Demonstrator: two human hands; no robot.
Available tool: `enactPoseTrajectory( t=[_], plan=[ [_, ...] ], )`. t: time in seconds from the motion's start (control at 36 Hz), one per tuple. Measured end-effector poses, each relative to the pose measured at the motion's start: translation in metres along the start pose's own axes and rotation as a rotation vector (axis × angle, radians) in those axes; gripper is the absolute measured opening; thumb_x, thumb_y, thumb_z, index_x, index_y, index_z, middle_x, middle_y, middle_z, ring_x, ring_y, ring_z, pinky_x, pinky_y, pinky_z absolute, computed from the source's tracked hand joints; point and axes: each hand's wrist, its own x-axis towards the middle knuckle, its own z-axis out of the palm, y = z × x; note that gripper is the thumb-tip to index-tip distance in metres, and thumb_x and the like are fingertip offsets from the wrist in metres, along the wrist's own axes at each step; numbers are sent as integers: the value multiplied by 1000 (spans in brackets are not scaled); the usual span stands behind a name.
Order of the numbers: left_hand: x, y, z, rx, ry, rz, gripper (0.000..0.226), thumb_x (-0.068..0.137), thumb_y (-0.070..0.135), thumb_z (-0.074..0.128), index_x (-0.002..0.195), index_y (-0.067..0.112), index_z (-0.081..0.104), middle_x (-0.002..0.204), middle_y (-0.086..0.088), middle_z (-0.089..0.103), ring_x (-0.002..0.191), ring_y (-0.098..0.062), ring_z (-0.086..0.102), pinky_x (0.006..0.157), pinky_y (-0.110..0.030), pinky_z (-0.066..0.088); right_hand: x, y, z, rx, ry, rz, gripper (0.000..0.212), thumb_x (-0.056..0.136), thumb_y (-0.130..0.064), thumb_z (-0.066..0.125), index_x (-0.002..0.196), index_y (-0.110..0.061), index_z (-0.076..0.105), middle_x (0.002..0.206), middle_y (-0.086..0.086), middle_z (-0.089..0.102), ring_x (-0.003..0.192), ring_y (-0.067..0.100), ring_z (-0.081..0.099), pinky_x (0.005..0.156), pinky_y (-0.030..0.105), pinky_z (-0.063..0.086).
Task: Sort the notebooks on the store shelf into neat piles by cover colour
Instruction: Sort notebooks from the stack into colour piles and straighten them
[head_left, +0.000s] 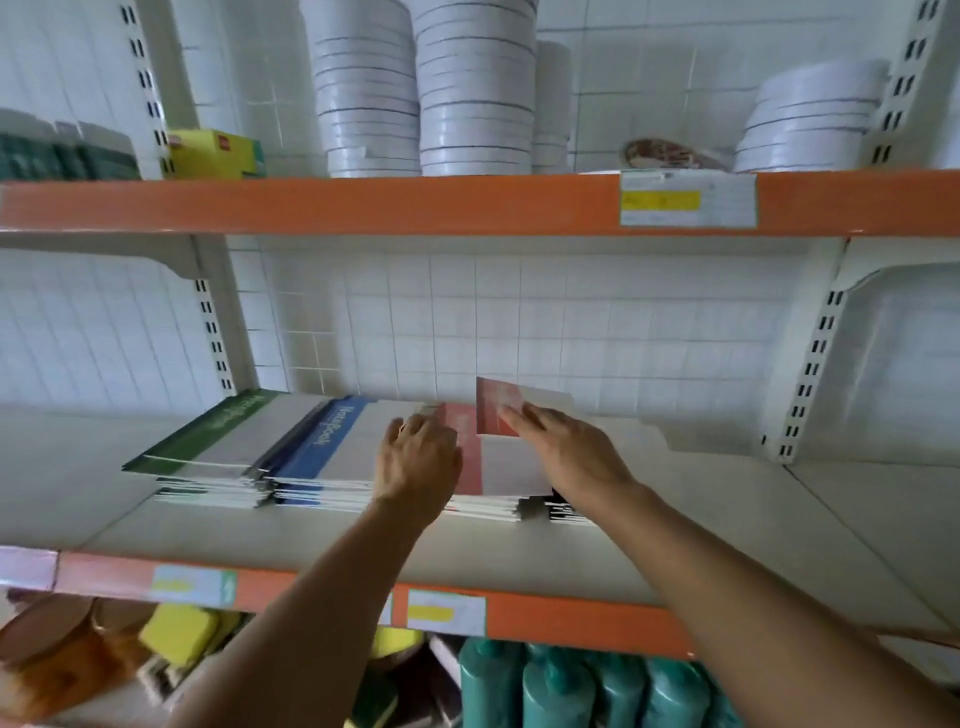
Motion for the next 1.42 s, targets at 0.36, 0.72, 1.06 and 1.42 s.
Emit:
enactPoseTrajectory(
  t=[0.36,0.72,1.06,1.42],
  plan=[
    [14,-57,2,-34,-64,-60,37,100,40,37,129,21,51,137,1,50,130,-17,42,110,-34,28,44,-55,52,83,-182,-29,47,102,-15,35,148,-22,26,152,3,35,132,25,39,98,38,43],
    [36,55,17,-288,-68,169,36,103,29,29,128,19,52,134,0,52,125,-20,46,101,-34,36,6,38,37,27,-13,370,40,102,-38,33,137,-23,44,130,5,58,112,26,57,83,33,44],
    [35,157,32,-299,-255,107,42,102,42,29,133,20,47,137,-2,48,124,-23,46,96,-37,43,-51,131,47,27,-157,556,53,100,-51,28,142,-19,33,132,7,54,115,26,54,80,33,44],
    [10,183,38,-538,84,-448,37,94,36,36,122,15,49,122,-8,56,110,-27,50,88,-41,43,-49,137,69,262,-239,544,53,97,-55,33,128,-13,43,128,14,51,116,33,53,89,38,45]
  ],
)
